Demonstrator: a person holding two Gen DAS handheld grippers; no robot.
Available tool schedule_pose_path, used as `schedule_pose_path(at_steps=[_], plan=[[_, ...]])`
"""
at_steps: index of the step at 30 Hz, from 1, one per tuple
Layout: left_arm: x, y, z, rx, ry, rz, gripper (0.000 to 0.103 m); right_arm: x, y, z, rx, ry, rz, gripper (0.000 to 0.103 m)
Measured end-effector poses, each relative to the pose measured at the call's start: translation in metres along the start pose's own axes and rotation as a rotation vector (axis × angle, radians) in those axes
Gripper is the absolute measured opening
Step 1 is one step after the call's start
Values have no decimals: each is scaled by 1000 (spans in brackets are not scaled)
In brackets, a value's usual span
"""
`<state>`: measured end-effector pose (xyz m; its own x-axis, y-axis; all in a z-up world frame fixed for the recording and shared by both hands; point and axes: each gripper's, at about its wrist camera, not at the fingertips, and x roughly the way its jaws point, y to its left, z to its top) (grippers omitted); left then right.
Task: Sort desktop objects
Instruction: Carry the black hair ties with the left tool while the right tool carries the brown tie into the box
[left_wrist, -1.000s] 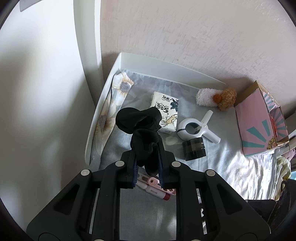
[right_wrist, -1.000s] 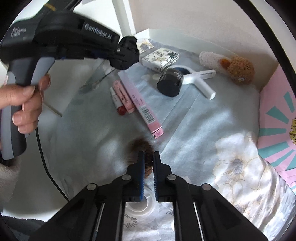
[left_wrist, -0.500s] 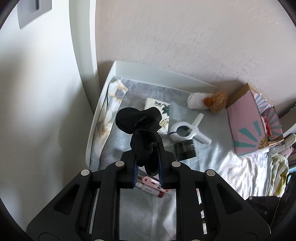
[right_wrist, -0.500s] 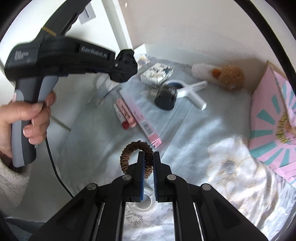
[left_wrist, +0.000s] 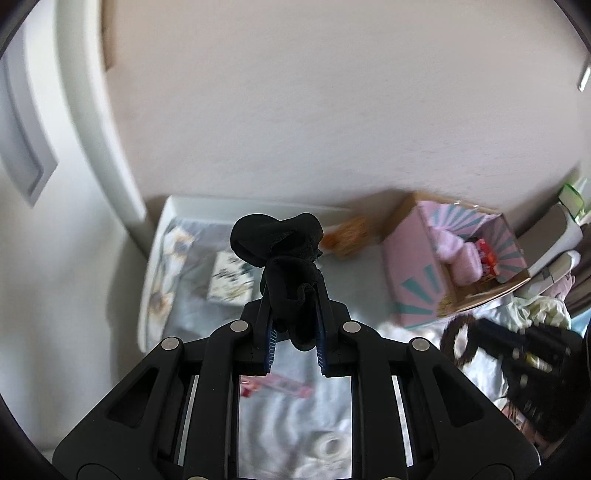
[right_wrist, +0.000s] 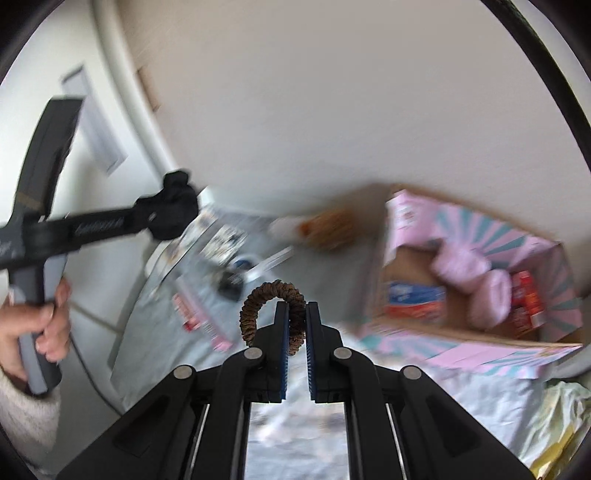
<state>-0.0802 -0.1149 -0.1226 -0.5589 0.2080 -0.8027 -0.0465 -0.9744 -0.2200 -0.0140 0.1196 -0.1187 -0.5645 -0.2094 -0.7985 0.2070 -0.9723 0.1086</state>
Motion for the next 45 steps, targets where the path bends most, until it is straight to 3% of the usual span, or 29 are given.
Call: schedule_pose_path(at_steps=[6, 14, 25, 26, 28, 29, 30, 31, 32, 36, 45], plan=[[-6, -68, 14, 8, -15, -59, 15, -34, -68, 20, 51, -46, -57, 8], [31, -179, 19, 111, 41, -107, 15, -41, -156, 18, 125, -20, -106, 8], [115, -243, 5, 118, 176, -107, 15, -2, -230, -5, 171, 63, -85, 8], [118, -245, 4, 110, 177, -108, 19, 1, -234, -6, 171, 72, -80, 8], [122, -248, 5, 96, 181, -113, 43, 10, -242, -7, 185, 104, -51, 9], [122, -249, 6, 89, 179, -104, 70, 13, -245, -8, 198, 120, -36, 15], [122, -250, 8, 85, 172, -78, 89, 16, -249, -8, 214, 134, -28, 26], [121, -251, 9, 87, 161, -56, 92, 18, -253, -9, 229, 141, -27, 33], [117, -251, 11, 90, 145, -42, 93, 18, -256, -10, 240, 137, -28, 47], [111, -239, 20, 87, 145, -17, 97, 8, -264, -13, 269, 83, -5, 62], [88, -198, 27, -9, 111, -19, 97, 2, -249, -8, 226, 71, -23, 63]])
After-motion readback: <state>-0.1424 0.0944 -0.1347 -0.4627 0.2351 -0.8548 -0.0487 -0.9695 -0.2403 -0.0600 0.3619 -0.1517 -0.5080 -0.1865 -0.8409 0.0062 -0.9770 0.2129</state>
